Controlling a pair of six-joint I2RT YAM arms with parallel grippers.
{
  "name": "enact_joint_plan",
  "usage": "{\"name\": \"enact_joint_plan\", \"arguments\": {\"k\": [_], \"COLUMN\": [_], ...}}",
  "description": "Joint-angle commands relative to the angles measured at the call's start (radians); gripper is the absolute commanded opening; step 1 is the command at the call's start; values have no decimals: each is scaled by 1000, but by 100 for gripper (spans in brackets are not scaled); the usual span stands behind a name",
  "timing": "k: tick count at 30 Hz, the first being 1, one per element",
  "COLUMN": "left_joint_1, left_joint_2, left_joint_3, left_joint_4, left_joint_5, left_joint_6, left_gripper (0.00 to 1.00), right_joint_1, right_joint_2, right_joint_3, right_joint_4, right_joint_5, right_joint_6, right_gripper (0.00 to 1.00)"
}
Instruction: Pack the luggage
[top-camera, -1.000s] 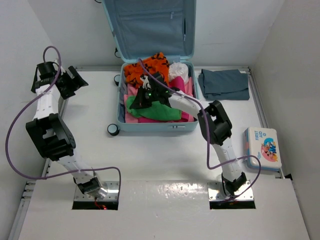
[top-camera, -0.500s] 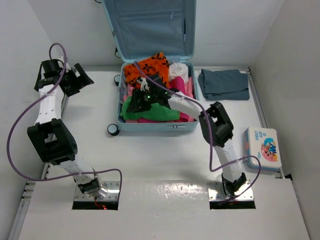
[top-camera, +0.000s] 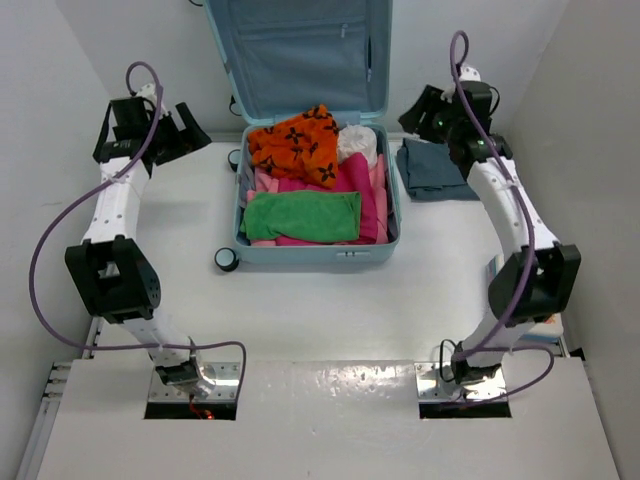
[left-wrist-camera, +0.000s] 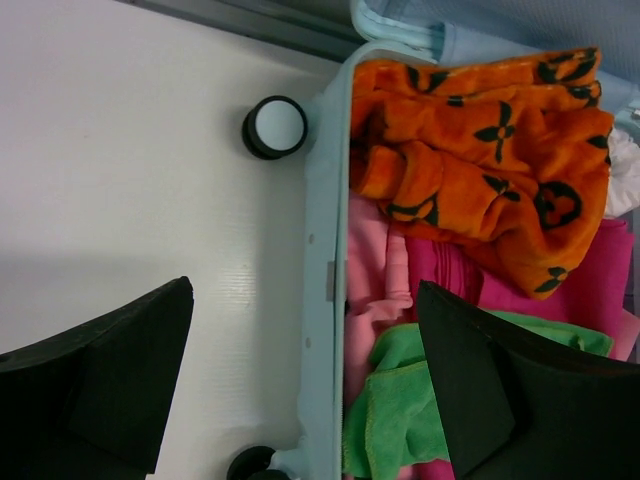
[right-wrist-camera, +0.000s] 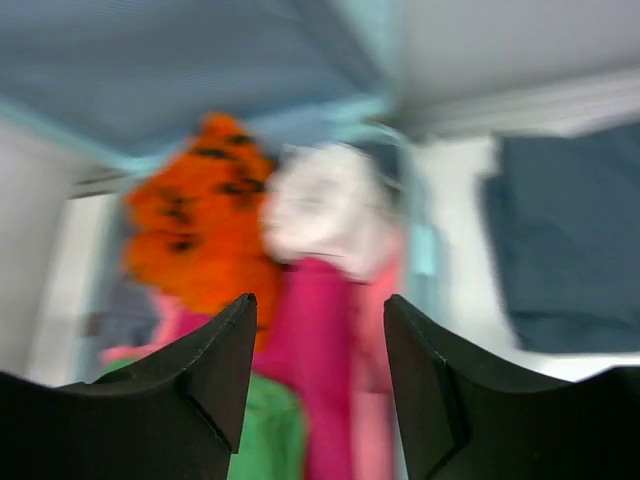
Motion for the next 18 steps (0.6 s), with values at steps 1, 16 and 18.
{"name": "enact_joint_plan", "arguments": {"k": [1,16,18], "left_joint_1": [-21,-21,-12], "left_joint_2": [30,31,31], "left_joint_3": [57,46,46], "left_joint_4": [46,17,17], "left_joint_5": [-23,-160,-171], "left_joint_6": [-19,76,86], "left_gripper": [94,94,94], "right_joint_1": [-75,-135,-125], "right_joint_2": [168,661,702], "right_joint_3": [-52,330,396], "right_joint_4": [-69,-72,-116], "right_joint_5": [72,138,179], "right_joint_6": [-9,-101,-185], "right_gripper": [52,77,77]}}
